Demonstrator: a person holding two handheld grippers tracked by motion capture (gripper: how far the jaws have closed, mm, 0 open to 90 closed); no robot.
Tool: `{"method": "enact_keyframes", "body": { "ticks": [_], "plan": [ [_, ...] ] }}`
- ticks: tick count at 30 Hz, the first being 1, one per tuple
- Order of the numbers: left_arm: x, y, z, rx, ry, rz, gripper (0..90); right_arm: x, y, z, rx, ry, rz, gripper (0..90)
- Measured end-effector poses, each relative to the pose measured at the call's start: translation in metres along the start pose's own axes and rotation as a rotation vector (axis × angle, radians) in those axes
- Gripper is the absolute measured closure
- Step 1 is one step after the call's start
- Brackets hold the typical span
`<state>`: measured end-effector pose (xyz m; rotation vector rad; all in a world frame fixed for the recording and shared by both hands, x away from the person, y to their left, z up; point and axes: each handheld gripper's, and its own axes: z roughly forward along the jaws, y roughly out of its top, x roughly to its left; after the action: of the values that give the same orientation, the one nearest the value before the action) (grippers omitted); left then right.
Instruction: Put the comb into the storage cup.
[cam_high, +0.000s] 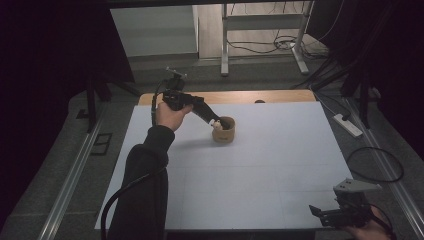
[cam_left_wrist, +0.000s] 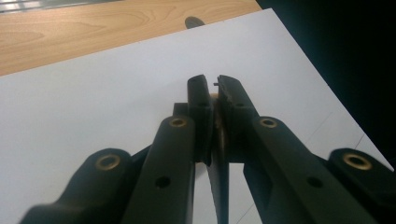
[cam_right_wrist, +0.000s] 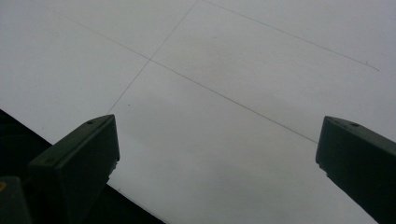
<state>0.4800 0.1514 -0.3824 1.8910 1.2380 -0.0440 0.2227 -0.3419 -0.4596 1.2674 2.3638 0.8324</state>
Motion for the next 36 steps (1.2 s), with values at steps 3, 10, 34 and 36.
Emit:
{"method": "enact_keyframes", "body": {
  "ticks": [3,10,34,36],
  "plan": [
    [0.002,0.000,0.002,0.004,-0.004,-0.004,83.4,0.000,0.000,0.000,0.002,0.001,-0.001,0.0],
    [0.005,0.000,0.007,0.006,-0.011,-0.020,83.4,0.000,0.000,0.001,0.006,0.004,0.000,0.0],
    [0.014,-0.004,0.012,-0.063,0.027,-0.037,76.3,0.000,0.001,0.002,0.019,0.011,0.001,0.0],
    [0.014,-0.005,0.012,-0.074,0.037,-0.028,73.1,0.000,0.000,0.002,0.018,0.011,0.000,0.0]
  ]
}}
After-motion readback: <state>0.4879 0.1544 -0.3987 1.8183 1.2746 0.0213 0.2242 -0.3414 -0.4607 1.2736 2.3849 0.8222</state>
